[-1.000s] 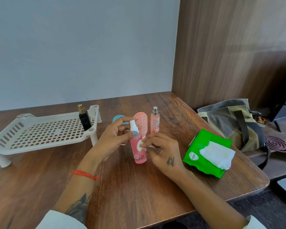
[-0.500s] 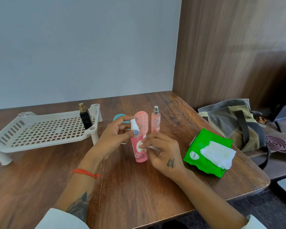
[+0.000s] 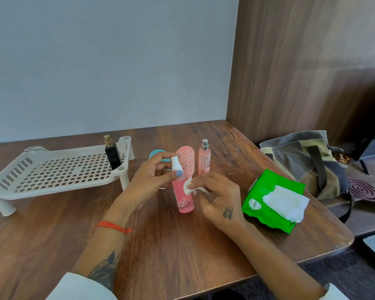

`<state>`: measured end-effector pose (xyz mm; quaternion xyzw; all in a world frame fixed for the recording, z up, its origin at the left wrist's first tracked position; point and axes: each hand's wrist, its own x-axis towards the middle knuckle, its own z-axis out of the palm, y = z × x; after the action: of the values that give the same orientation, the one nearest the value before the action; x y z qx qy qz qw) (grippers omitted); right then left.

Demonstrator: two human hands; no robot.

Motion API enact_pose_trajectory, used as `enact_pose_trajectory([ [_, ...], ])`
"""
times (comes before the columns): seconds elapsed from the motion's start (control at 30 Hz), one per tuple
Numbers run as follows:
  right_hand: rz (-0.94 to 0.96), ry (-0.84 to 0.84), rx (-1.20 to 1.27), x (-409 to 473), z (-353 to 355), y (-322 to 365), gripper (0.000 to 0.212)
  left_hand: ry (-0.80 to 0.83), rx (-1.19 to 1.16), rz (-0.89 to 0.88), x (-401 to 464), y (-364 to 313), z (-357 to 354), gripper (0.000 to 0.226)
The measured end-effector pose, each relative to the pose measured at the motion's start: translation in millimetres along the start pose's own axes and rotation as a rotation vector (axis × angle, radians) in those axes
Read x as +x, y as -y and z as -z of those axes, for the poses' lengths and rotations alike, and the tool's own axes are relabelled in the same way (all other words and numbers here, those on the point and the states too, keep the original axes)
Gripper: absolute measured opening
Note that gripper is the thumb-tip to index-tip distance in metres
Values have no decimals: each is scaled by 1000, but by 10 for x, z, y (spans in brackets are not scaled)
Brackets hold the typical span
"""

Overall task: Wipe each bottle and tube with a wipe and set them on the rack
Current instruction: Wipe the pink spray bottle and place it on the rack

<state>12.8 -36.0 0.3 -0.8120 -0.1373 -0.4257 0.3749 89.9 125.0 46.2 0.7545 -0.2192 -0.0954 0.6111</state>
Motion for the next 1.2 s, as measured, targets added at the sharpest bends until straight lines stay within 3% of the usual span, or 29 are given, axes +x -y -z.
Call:
enact_pose_trajectory([
  [0.13, 49, 165, -51, -36, -15, 0, 14, -4, -6, -15, -5, 3, 0, 43],
  [0.37, -121, 182, 22, -19, 0, -45, 11, -6, -5, -4, 3, -6, -6, 42],
  [0.6, -125, -16, -12, 20, -2, -6, 15, -10, -10, -6, 9, 9, 2, 45],
  [0.7, -75, 110, 1, 5, -13, 9, 14, -5, -17, -12, 3, 14, 13, 43],
  [1.07, -208, 402, -25, 9, 35, -30, 9, -6, -11, -13, 10, 19, 7, 44],
  [1.13, -187, 346, -83, 4, 37, 0, 6, -6, -14, -13, 12, 24, 13, 44],
  [1.2, -119, 160, -84, 8, 29, 30, 7, -1, -28, -15, 13, 20, 14, 43],
])
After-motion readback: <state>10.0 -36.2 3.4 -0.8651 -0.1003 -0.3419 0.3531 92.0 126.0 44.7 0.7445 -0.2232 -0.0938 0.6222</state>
